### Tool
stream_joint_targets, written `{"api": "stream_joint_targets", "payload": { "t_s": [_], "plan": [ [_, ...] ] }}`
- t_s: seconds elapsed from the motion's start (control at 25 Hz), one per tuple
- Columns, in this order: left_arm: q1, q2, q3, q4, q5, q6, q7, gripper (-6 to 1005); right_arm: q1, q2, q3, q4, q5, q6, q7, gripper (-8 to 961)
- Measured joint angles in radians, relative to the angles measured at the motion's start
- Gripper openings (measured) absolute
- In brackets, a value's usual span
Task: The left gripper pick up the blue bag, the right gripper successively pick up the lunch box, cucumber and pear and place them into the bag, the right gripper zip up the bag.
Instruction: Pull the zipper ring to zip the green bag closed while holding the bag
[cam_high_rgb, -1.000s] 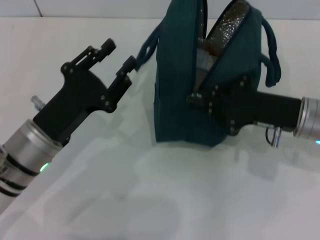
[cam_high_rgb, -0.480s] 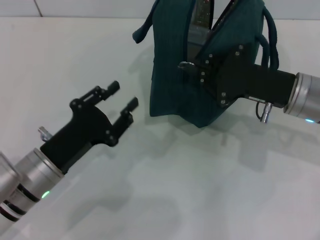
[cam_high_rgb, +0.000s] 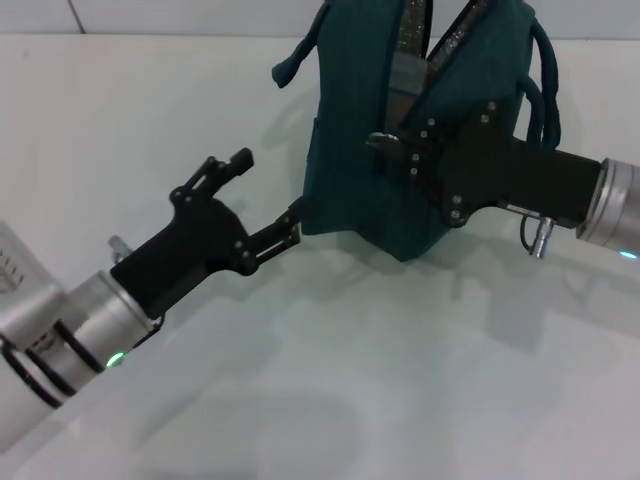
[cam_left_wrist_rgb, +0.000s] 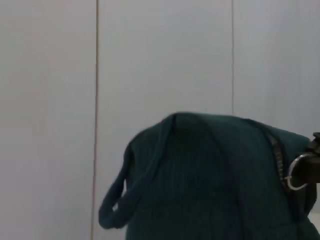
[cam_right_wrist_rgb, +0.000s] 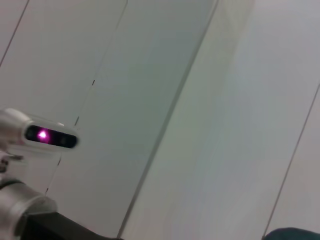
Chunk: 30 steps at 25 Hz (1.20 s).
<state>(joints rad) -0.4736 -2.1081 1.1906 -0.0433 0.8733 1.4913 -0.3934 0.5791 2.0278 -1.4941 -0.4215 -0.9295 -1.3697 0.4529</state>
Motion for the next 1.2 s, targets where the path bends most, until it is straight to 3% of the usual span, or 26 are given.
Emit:
{"api": "stream_joint_targets", "payload": {
  "t_s": [0.28,0.48,0.92,1.12,1.2],
  "plan": [
    [-0.049,0.007,0.012,0.032,0.128,-0.041,-0.164,868,-0.014,-0.003,0.004,-0.005,0.0,-0.001,-0.019,19],
    [-0.051,0.003,0.012,0.05,0.17,-0.046,-0.177,887,-0.015,-0.003,0.004,-0.005,0.0,-0.002,-0.039,19],
    [-0.086,0.0,0.001,0.051,0.156,-0.081,-0.149,783,-0.018,-0.002,0.008,-0.002,0.0,-0.029,-0.052,19],
    [-0.1,0.0,0.0,0.051,0.156,-0.108,-0.09,545,-0.019,-0.003,0.009,0.0,0.0,-0.029,-0.051,19],
    [-0.101,0.0,0.0,0.051,0.156,-0.109,-0.067,502,-0.023,-0.003,0.009,-0.001,0.0,-0.029,-0.051,19]
  ]
}}
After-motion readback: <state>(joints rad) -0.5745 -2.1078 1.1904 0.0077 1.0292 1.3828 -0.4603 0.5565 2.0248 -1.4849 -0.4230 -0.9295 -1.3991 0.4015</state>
